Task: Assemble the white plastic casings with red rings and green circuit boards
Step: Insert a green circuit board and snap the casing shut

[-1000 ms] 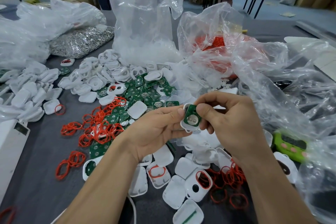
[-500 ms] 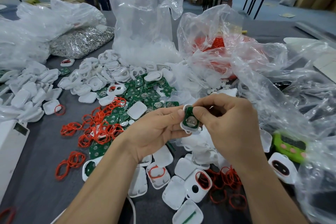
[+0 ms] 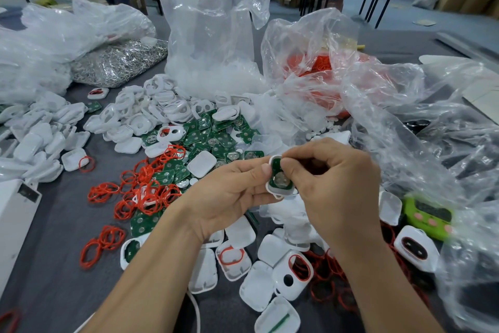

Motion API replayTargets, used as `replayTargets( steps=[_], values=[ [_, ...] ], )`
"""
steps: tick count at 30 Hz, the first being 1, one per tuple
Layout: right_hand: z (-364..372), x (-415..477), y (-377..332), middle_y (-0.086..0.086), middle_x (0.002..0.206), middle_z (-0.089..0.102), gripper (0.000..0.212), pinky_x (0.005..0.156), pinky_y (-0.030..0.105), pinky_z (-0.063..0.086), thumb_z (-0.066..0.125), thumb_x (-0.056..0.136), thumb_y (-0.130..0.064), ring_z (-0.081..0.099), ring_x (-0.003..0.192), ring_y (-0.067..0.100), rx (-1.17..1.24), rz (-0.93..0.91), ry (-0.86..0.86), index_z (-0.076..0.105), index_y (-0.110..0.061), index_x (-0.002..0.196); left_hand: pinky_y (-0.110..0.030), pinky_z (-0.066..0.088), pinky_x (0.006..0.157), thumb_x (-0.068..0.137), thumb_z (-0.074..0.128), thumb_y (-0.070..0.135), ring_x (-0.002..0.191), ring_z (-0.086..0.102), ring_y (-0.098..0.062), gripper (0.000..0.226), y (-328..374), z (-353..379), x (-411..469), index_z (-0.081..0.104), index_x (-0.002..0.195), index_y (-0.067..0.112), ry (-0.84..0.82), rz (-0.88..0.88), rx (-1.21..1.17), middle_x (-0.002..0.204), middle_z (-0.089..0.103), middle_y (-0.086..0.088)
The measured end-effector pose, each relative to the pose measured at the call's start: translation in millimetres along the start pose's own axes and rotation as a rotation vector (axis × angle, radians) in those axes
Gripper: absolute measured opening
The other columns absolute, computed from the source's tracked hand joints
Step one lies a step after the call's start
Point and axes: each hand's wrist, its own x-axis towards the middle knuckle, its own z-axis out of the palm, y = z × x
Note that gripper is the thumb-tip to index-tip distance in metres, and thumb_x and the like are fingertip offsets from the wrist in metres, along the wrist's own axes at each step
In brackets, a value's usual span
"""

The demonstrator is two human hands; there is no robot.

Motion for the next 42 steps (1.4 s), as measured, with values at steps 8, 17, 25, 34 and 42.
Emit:
replayTargets(
  steps=[8,17,25,34,42],
  values=[
    [4.8,1.0,4.9,-0.017,0.068,0.073,0.019,0.06,0.014,0.054,0.085,0.082,-0.018,0.07,0.067,0.003,0.127,0.153,0.066,0.078,-0.034,0.076,-0.034,0.056,0.093,0.091,0.063,0.027,0.101,0.071,-0.021,0.04,0.7,1.1,-0.2,0.071,0.126,0.008,0.004,0.012,-0.024,0.11,0.075,-0.01],
    [-6.9,13.9,21.8,-0.003,0.068,0.073,0.019,0.06,0.02,0.05,0.075,0.088,-0.012,0.064,0.059,0.01,0.371,0.386,0.007,0.081,-0.028,0.081,-0.031,0.059,0.086,0.091,0.062,0.018,0.108,0.073,-0.024,0.04,4.8,3.4,-2.2,0.07,0.129,0.009,0.002,-0.015,-0.069,0.123,0.073,-0.015],
    [-1.1,11.5,21.8,-0.003,0.08,0.079,0.012,0.061,0.02,0.057,0.073,0.093,-0.014,0.076,0.071,0.012,0.397,0.483,-0.23,0.079,-0.024,0.089,-0.032,0.061,0.078,0.093,0.056,0.006,0.103,0.074,-0.028,0.032,3.4,3.2,0.1,0.073,0.121,0.005,0.096,-0.026,-0.043,0.119,0.073,-0.019],
    [18.0,0.1,18.4,0.006,0.078,0.078,0.028,0.066,0.037,0.065,0.078,0.09,-0.02,0.078,0.068,0.024,0.421,0.562,-0.381,0.061,-0.026,0.111,-0.03,0.063,0.072,0.091,0.058,0.002,0.09,0.074,-0.021,0.028,1.8,17.5,7.4,0.082,0.09,0.016,0.322,0.205,-0.096,0.104,0.077,-0.012],
    [20.0,2.0,17.8,0.005,0.072,0.077,0.03,0.057,0.023,0.057,0.072,0.095,-0.008,0.073,0.058,0.02,0.449,0.498,-0.25,0.06,-0.03,0.111,-0.023,0.057,0.063,0.095,0.059,-0.009,0.075,0.073,-0.016,0.032,-3.0,28.2,6.5,0.078,0.104,0.015,0.487,0.338,0.237,0.092,0.08,-0.011]
  ],
)
